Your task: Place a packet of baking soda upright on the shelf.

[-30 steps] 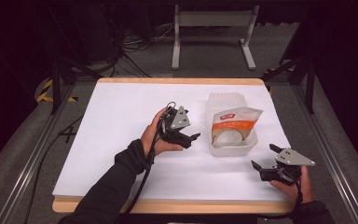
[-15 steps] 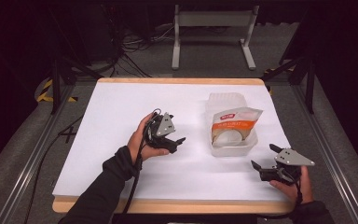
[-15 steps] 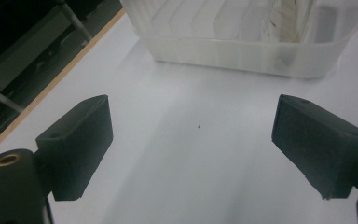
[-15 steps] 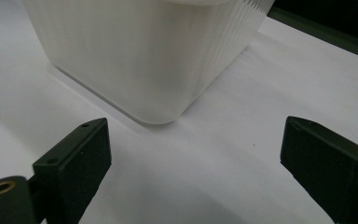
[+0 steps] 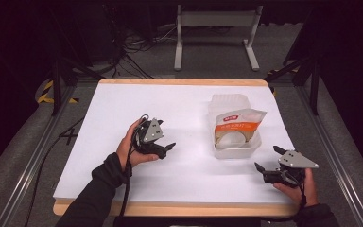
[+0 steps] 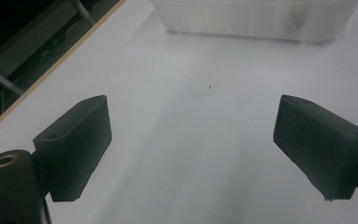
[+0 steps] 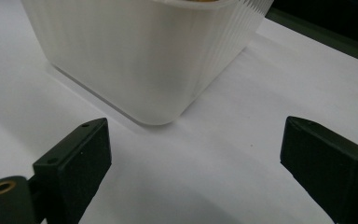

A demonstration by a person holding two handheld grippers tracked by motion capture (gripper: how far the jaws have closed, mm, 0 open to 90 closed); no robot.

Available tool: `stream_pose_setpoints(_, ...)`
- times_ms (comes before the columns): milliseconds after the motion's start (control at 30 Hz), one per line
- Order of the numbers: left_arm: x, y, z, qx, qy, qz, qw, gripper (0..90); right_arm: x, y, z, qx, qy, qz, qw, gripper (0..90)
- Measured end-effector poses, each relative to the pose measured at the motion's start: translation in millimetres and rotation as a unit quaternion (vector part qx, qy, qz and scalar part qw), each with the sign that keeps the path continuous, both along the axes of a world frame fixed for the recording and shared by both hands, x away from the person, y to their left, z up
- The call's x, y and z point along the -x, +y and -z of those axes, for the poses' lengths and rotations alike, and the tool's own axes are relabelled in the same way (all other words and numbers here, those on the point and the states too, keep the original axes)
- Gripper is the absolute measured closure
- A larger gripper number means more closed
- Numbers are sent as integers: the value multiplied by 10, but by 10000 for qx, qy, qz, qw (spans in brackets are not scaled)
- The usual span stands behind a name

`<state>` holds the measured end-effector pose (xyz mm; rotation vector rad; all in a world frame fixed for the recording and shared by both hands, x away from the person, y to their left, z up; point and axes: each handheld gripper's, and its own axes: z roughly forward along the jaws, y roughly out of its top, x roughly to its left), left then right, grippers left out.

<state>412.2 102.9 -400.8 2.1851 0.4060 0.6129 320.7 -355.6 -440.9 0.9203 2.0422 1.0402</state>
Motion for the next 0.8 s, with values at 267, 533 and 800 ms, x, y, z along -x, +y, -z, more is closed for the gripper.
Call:
stream_pose_setpoints(267,49,241,73,-36,45,-115,9999,112,6,4,-21,-13,-39,4,10000,93)
stream_pose_setpoints(533,85,427,152,-46,103,-198,9997,111,12,14,-32,-23,-62,-15,10000,94)
stream_pose_setpoints(800,151,660,228,-10,221,-341,9992,91,17,26,-41,-28,-84,-29,10000,94)
